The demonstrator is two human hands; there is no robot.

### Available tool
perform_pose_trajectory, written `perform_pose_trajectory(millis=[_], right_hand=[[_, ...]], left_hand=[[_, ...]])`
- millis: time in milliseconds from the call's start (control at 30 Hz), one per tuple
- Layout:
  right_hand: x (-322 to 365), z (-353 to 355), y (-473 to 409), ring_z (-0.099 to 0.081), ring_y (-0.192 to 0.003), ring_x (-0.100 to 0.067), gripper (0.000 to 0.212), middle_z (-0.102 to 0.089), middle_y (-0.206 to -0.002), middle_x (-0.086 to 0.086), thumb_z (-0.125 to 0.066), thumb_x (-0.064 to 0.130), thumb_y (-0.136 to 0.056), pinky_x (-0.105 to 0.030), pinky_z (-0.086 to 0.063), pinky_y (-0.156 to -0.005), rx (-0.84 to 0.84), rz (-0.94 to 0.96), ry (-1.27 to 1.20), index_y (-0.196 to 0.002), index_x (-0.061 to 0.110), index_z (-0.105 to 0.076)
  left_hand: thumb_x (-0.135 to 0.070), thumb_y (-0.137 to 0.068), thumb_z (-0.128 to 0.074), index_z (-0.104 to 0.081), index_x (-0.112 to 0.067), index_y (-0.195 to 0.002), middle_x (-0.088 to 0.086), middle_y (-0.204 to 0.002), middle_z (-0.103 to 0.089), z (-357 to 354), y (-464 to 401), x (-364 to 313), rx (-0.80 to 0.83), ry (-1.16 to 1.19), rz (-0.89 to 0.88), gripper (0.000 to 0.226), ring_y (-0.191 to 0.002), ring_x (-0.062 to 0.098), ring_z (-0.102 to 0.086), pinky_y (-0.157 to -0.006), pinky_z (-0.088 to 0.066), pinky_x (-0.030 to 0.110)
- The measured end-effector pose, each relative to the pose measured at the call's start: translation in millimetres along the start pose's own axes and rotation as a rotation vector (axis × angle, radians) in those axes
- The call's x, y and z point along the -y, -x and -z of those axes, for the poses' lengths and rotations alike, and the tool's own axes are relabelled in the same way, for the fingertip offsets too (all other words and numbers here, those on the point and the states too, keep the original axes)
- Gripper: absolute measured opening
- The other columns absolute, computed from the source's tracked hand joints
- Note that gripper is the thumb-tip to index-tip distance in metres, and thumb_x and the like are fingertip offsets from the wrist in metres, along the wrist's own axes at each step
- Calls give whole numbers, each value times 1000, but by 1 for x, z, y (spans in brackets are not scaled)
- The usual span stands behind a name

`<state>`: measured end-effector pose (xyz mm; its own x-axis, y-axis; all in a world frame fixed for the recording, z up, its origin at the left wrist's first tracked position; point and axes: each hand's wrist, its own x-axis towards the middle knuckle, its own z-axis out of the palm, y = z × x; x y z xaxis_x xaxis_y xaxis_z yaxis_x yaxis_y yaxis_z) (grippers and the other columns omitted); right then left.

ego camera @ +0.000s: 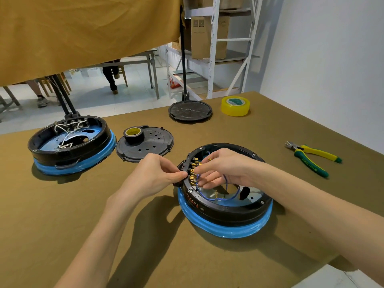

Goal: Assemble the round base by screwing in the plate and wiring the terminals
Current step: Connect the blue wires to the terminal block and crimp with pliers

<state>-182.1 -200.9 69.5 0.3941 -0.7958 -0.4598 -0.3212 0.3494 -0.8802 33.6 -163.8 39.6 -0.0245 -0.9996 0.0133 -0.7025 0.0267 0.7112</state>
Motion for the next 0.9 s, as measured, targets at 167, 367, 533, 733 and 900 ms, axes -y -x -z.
perform_pose_trajectory(millis=[167, 367, 533, 733, 900], right_hand=[[-7, 11, -9, -74, -67, -22, 20, -75, -83, -21, -73, 4, -93, -26, -62, -61, 7, -36, -14, -106, -10, -70], [2, 21, -16, -72, -67, -14, 13, -74, -84, -12, -74, 8, -92, -20, -59, -57, 143, -197, -31, -101, -2, -75], [5, 18, -23, -71, -65, -10, 9, -74, -81, -7, -70, 10, -95, -20, -57, -54, 144, -216, 39, -101, 4, -73], [6, 18, -30, -72, -66, -12, 8, -75, -81, -10, -69, 6, -95, -21, -60, -57, 136, -239, 11, -100, 1, -72], [7, 19, -30, -73, -67, -13, 9, -74, -81, -11, -69, 6, -95, -20, -59, -57, 163, -243, -9, -101, -1, -72]], left_hand=[[-44, -91, -74, -76, -32, -105, -19, -88, -73, -8, -6, 0, -44, 51, -23, 19, -83, -15, -64, -55, -44, 3], [-40, -92, -75, -80, -31, -96, -19, -73, -74, -18, -7, 2, -123, 132, 0, 12, -79, -13, -67, -54, -49, 7], [-41, -91, -75, -82, -29, -92, -16, -72, -75, -19, -5, -1, -181, 76, 13, 14, -74, -3, -69, -63, -55, 18], [-39, -93, -73, -84, -23, -99, -12, -81, -76, -19, 0, -6, -203, 25, -26, 20, -80, 2, -69, -71, -59, 26], [-39, -93, -73, -84, -23, -100, -11, -82, -77, -17, 0, -7, -184, 33, -34, 20, -80, 4, -70, -73, -62, 29]])
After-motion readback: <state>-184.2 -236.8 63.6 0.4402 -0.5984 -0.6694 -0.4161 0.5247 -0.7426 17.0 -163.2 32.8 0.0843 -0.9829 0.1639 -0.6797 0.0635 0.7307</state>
